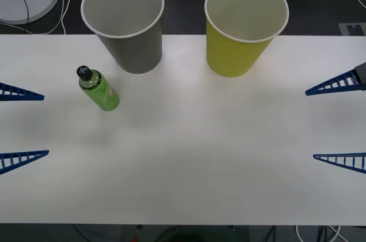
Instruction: Put the can into the green bin and the plastic bottle into the gray bin
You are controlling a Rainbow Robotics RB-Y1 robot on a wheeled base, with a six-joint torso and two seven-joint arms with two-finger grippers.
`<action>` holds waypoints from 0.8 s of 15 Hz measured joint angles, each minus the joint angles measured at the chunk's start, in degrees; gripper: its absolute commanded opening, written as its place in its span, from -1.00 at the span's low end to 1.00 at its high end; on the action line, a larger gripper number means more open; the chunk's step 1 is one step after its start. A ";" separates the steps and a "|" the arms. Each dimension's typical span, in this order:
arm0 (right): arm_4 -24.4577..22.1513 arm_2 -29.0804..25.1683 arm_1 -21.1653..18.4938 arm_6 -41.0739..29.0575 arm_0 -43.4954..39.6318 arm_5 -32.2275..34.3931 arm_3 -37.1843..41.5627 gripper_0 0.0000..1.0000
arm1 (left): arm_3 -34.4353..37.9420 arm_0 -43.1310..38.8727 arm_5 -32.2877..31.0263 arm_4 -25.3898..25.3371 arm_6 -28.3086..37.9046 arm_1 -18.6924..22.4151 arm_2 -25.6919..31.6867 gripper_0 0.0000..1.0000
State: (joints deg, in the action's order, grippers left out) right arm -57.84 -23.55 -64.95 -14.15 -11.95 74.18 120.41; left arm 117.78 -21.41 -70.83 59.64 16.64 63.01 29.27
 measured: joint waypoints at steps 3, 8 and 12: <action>0.00 0.00 0.00 0.00 0.00 0.00 0.00 1.00 | 0.00 -3.90 4.73 -0.54 -1.54 0.00 0.00 1.00; 0.00 0.00 0.00 0.00 0.00 0.00 0.00 1.00 | 0.00 -10.01 11.64 -1.49 -4.10 0.00 0.00 1.00; 0.00 0.00 0.00 0.00 0.00 0.00 0.00 1.00 | -0.03 -14.29 16.84 -2.73 -8.06 -0.06 -0.05 1.00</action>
State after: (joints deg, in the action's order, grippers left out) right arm -57.84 -23.55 -64.95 -14.15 -11.95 74.18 120.41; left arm 117.75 -35.70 -53.99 56.91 8.58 62.95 29.21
